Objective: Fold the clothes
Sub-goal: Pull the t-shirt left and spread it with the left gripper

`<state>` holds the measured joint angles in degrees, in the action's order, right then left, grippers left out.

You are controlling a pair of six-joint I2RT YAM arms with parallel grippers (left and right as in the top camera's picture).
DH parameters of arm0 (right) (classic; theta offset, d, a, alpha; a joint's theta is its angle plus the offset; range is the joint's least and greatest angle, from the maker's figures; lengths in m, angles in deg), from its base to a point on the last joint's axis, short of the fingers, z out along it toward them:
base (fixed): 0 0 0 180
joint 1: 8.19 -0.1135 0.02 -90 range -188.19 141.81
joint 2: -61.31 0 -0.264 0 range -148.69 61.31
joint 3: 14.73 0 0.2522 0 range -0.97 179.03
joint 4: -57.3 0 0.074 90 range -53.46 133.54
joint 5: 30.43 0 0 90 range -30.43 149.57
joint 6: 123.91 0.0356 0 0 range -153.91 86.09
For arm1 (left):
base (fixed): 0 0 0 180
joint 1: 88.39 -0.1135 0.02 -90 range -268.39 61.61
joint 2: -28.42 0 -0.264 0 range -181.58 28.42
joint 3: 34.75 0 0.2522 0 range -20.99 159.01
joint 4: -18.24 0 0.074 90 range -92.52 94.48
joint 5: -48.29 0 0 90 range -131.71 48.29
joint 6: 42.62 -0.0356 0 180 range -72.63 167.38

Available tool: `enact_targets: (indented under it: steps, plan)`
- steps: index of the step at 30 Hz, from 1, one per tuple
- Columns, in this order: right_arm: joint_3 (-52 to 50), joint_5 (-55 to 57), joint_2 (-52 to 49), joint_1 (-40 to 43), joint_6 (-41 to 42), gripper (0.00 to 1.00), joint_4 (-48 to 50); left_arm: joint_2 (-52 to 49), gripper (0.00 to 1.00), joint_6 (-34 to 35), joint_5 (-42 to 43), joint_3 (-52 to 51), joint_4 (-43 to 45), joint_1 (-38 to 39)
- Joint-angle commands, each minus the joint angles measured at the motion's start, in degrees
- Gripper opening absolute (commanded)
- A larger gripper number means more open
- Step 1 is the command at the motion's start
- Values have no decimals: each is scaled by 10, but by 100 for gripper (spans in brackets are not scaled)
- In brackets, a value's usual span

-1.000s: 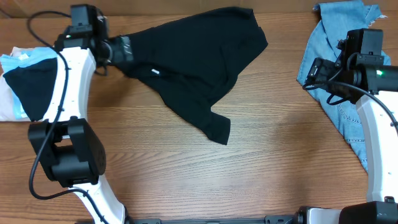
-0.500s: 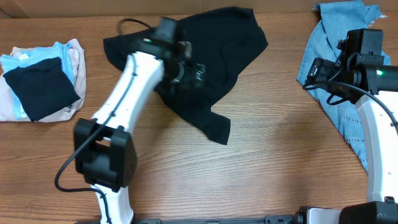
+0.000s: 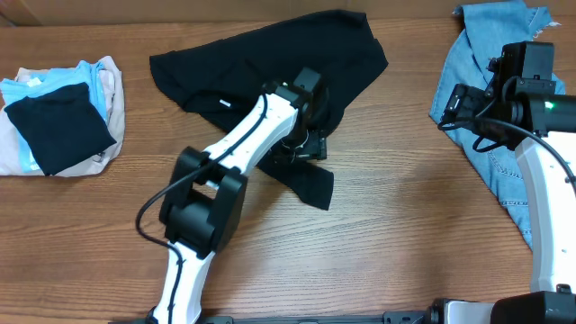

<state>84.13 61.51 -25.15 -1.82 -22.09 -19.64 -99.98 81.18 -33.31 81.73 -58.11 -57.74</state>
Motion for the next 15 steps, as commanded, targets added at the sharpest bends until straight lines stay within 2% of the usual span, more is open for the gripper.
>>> enact_targets:
  steps: [1, 3, 7, 11, 15]
  plan:
    - [5, 4, 4, 1, 2, 82, 0, 2, 44, 13, -42, 5, -7, -7]
    - [5, 4, 4, 1, 2, 82, 0, 4, 4, 11, -45, 5, -18, -10]
    - [5, 4, 4, 1, 2, 82, 0, 23, 4, 9, -54, 10, -67, -25]
    - [5, 2, 4, 1, 2, 82, 1, 88, 4, 2, -103, 17, -139, -62]
    - [5, -77, 0, 1, -55, 82, 1, 158, 4, 1, -175, 17, -202, -108]
